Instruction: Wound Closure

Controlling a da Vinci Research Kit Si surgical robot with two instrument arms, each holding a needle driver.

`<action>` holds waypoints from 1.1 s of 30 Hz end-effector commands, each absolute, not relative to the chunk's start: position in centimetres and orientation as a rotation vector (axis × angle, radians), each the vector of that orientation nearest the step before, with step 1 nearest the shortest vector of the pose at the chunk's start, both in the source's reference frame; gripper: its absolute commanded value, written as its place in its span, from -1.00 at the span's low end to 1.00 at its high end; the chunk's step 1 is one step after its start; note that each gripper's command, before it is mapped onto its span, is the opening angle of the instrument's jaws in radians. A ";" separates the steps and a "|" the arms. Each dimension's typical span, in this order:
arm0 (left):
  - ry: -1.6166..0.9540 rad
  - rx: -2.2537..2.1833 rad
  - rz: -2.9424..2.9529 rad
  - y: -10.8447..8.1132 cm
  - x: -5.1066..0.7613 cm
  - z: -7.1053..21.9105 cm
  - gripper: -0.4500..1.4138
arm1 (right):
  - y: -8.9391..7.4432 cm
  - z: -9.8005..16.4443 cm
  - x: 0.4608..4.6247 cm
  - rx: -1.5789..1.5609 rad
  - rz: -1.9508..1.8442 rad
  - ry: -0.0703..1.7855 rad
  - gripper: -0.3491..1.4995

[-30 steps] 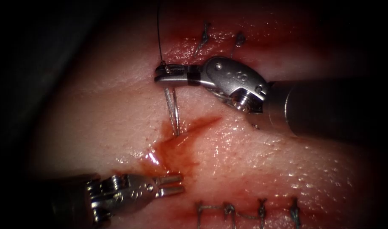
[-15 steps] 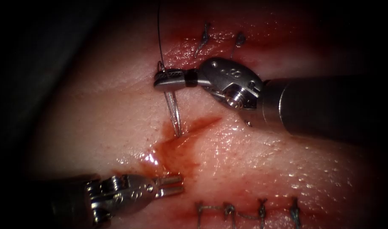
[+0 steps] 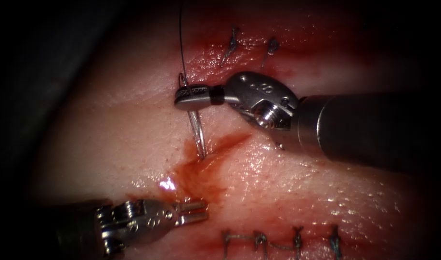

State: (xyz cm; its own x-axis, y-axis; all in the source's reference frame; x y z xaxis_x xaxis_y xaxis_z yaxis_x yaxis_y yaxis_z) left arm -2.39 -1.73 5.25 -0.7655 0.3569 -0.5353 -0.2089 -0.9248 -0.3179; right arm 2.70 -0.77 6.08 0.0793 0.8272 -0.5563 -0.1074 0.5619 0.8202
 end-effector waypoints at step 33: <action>-0.360 -0.881 2.670 -1.7 -2.41 5.3 -0.35 | -1.3 5.9 2.71 0.773 0.891 1.218 -1.00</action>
